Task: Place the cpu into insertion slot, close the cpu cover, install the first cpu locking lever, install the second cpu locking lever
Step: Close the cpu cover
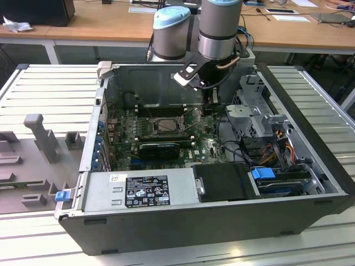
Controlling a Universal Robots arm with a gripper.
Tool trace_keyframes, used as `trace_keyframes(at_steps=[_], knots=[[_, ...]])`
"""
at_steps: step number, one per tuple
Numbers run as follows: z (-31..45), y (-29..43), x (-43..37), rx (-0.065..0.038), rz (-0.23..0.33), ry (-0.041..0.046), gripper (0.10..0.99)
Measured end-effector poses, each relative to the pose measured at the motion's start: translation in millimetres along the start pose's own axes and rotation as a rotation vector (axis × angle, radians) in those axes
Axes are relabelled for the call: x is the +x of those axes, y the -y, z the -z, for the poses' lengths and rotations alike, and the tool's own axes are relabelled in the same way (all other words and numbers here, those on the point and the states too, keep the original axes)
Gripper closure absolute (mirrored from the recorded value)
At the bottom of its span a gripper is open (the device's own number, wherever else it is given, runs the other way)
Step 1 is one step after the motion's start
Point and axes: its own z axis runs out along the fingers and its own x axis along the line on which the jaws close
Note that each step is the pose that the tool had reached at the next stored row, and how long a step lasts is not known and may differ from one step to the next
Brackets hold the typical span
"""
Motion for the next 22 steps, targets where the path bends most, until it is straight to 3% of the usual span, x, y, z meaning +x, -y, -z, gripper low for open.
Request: trace_keyframes(at_steps=[2,4,11,16,19,21,22], knots=[[0.0,-0.3,0.0,0.051,-0.001,0.0012,0.98],[-0.1,-0.3,0.0,0.074,-0.001,0.0016,0.98],[0.4,7.5,-0.2,0.071,0.001,0.0014,0.98],[1.1,16.5,-0.4,0.064,0.001,0.0014,0.98],[1.6,23.0,-0.6,0.049,0.001,0.0012,0.98],[1.8,27.6,-0.7,0.034,0.001,0.0007,0.98],[2.2,31.8,-0.8,0.02,0.001,0.0005,0.98]])
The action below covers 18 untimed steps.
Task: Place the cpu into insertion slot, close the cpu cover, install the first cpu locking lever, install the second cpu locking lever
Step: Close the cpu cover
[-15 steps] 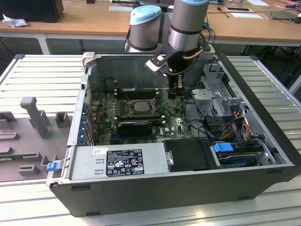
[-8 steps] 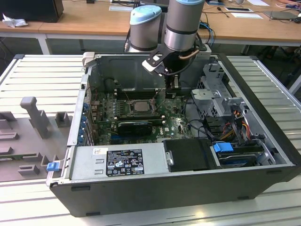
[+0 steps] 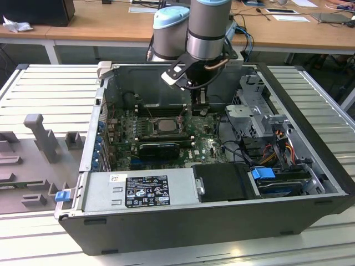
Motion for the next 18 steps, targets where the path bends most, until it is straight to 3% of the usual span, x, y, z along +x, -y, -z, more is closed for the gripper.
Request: trace_keyframes(at_steps=[2,5,7,9,11,12,15,18], knots=[[0.2,5.0,0.0,-0.025,0.0,-0.0007,0.98],[0.3,8.6,-0.1,-0.045,0.0,-0.0011,0.98],[0.6,13.7,-0.3,-0.065,0.001,-0.0013,0.98],[0.7,16.0,-0.3,-0.073,0.001,-0.0015,0.98],[1.0,21.6,-0.4,-0.093,0.001,-0.002,0.98],[1.1,24.2,-0.4,-0.098,0.001,-0.0021,0.98],[2.2,26.4,-0.5,-0.097,0.001,-0.0048,0.98],[2.9,27.5,-0.5,-0.09,0.0,-0.0143,0.98]])
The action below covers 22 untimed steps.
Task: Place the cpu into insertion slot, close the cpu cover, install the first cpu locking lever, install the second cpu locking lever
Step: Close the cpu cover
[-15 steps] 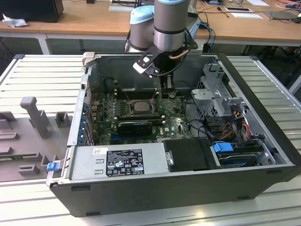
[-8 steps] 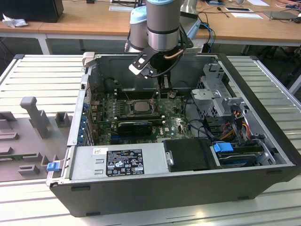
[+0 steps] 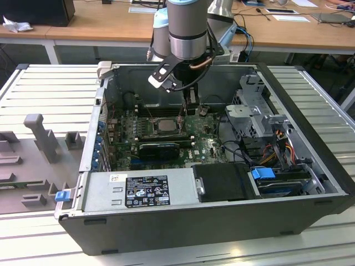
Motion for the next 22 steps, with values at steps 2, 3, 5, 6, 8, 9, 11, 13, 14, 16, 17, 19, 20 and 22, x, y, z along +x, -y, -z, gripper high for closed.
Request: trace_keyframes(at_steps=[2,3,5,6,8,9,11,13,14,16,17,19,20,22], knots=[[-0.1,1.9,-0.1,0.002,0.0,-0.0006,0.98],[-0.1,2.1,0.0,0.002,0.0,-0.0007,0.98],[0.1,3.5,-0.1,0.001,0.0,-0.001,0.98],[0.3,4.3,-0.1,0.002,0.0,-0.001,0.98],[0.4,5.4,-0.1,0.002,0.0,-0.0011,0.98],[0.4,5.6,-0.1,0.002,0.0,-0.0013,0.98],[0.5,6.4,-0.1,0.001,-0.001,-0.0015,0.98],[0.6,6.9,-0.1,0.002,0.0,-0.0016,0.98],[0.7,7.4,-0.1,0.001,0.0,-0.0016,0.98],[0.8,8.2,-0.1,0.002,0.0,-0.0017,0.98],[0.9,8.8,-0.1,0.002,-0.001,-0.0017,0.98],[0.9,9.3,-0.2,0.002,-0.001,-0.0017,0.98],[1.0,9.6,-0.2,0.001,-0.001,-0.0018,0.98],[1.0,10.0,-0.2,0.002,0.0,-0.0017,0.98]])
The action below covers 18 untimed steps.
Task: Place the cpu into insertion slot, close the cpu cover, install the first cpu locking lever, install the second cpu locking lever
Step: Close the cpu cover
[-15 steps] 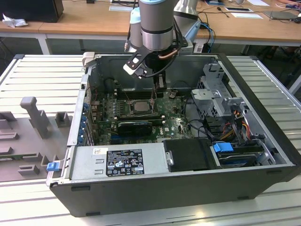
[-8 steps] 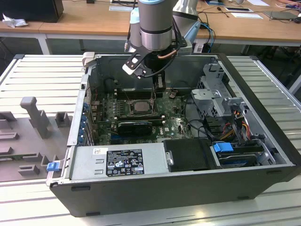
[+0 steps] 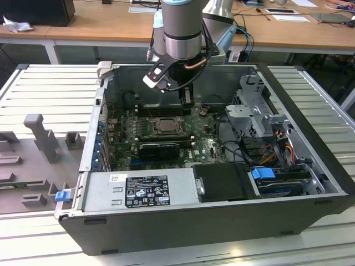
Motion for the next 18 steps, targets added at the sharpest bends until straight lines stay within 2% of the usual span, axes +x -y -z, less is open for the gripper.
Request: trace_keyframes(at_steps=[18], knots=[[0.4,4.6,-0.1,0.0,0.0,0.0,0.98]])
